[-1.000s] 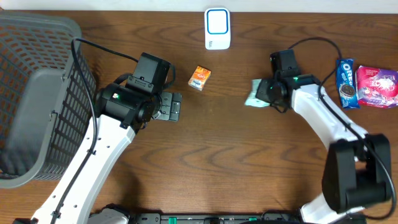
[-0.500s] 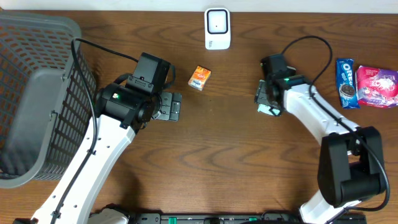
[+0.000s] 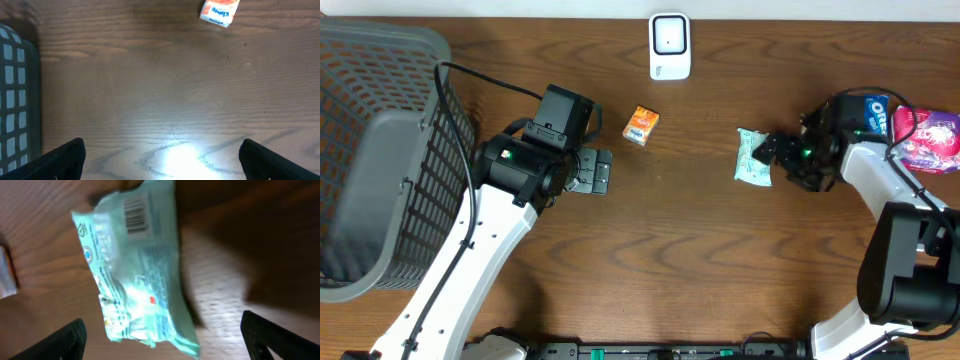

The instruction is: Scan the item barcode

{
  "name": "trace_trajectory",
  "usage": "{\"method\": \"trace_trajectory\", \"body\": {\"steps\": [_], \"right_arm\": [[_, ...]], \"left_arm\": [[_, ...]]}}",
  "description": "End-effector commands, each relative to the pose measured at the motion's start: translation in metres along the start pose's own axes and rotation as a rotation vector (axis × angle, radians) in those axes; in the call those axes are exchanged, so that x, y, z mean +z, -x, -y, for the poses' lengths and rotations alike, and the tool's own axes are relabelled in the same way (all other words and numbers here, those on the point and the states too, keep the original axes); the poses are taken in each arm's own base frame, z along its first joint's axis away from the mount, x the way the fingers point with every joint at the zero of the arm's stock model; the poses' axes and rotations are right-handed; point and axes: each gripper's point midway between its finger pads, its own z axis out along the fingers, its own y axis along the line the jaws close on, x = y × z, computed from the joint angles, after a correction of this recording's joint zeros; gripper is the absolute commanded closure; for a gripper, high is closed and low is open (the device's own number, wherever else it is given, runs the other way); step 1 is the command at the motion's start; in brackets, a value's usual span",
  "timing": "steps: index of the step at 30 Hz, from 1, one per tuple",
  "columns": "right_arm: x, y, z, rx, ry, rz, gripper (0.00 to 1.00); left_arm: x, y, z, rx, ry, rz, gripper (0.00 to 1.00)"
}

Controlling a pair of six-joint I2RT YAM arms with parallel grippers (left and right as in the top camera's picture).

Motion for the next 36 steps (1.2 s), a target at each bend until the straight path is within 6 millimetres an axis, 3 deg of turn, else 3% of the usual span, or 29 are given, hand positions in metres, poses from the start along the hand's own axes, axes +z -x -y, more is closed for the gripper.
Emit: {"method": "trace_trajectory", "body": {"steps": [1,6,12,13,15,16,17,20,25,27,33,36], "right_arm": [[0.021,-0.026,0.003,0.019,0.064,-0.077,0.06],[0.044,-0.041,0.019,0.033,0.063,-0.082,0.12],[0.075,-0.056,0.035,0.107,0.063,-0.118,0.34],[0.085,-0.061,0.038,0.110,0.068,-0.136,0.43],[0.095,-0.067,0.045,0.123,0.058,-0.158,0.80],[0.095,-0.067,0.046,0.124,0.057,-0.160,0.92],[0.095,-0.065,0.046,0.124,0.059,-0.155,0.99],[0.092,-0.056,0.041,0.116,0.066,-0.137,0.99],[0.067,-0.028,0.028,0.089,0.031,-0.073,0.99],[0.039,-0.010,0.028,0.066,-0.085,-0.004,0.99],[-0.028,0.016,0.017,-0.072,-0.410,0.208,0.99],[-0.039,0.015,0.011,-0.148,-0.538,0.276,0.98]], "left_arm": [[0.001,-0.001,-0.002,-0.013,0.011,-0.004,0.02],[0.001,-0.001,-0.002,-0.013,0.011,-0.004,0.02],[0.001,-0.001,-0.002,-0.013,0.011,-0.004,0.02],[0.001,-0.001,-0.002,-0.013,0.011,-0.004,0.02],[0.001,-0.001,-0.002,-0.013,0.011,-0.004,0.02],[0.001,-0.001,-0.002,-0.013,0.011,-0.004,0.02],[0.001,-0.001,-0.002,-0.013,0.011,-0.004,0.02],[0.001,-0.001,-0.002,-0.013,0.011,-0.004,0.02],[0.001,-0.001,-0.002,-0.013,0.011,-0.004,0.02],[0.001,-0.001,-0.002,-0.013,0.011,-0.004,0.02],[0.001,-0.001,-0.002,-0.013,0.011,-0.004,0.02],[0.001,-0.001,-0.002,-0.013,0.011,-0.004,0.02]]}}
